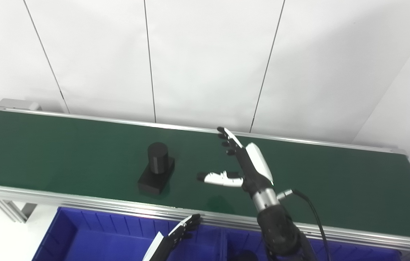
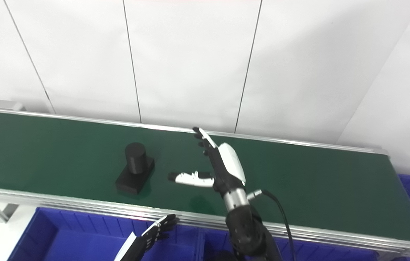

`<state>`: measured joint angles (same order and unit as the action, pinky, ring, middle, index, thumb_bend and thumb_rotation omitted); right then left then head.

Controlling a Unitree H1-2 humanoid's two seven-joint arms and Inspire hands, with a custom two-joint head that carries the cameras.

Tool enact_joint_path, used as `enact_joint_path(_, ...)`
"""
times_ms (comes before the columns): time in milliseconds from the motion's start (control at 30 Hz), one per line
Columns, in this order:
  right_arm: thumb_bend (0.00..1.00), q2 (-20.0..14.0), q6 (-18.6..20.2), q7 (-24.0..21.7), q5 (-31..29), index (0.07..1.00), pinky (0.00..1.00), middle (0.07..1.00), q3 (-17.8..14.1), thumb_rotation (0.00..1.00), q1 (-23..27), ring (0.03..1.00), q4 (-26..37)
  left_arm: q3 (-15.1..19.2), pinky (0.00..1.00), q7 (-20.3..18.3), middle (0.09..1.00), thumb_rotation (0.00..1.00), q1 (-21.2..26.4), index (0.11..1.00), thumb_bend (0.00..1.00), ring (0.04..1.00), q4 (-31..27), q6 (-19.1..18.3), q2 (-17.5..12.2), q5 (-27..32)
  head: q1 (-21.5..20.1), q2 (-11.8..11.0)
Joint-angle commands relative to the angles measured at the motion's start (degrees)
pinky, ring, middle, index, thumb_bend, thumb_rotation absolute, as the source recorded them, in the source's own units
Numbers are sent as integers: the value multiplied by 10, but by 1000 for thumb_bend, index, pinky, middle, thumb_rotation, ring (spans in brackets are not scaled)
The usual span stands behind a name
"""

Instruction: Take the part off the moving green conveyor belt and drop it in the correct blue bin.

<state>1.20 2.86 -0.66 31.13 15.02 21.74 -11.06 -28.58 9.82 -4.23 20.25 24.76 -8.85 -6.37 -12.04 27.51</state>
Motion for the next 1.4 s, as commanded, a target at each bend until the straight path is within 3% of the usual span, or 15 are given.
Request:
enact_joint_path(0, 908, 13, 10, 8, 0, 938, 760, 891, 4, 489, 35, 840, -7, -4, 802, 5, 890, 363, 14, 901, 767, 861, -6, 22, -3, -11, 1, 0)
enact_joint_path(300, 932, 24, 30, 14, 13, 939, 716, 918, 26, 511, 99, 839, -94, -16, 779, 18, 869, 399, 18, 883, 792, 839, -4, 22, -6, -28, 9, 1)
enact_joint_path(667, 927, 42, 41, 20, 14, 939, 732, 919, 39, 501, 157, 845, -185, -42, 756, 34, 849, 378, 27, 861, 762, 814, -3, 22, -17, -33, 13, 2)
enact_joint_path(1133, 921, 58, -1, 61, 5, 939, 775, 913, 67, 493, 223, 861, -353, -85, 746, 75, 816, 420, 37, 828, 790, 794, -4, 22, -33, -44, 21, 8)
enact_joint_path(1367, 858, 65, -24, 88, -6, 914, 722, 903, 72, 364, 241, 834, -422, -99, 728, 89, 803, 405, 38, 817, 789, 779, -10, 22, -38, -38, 21, 12)
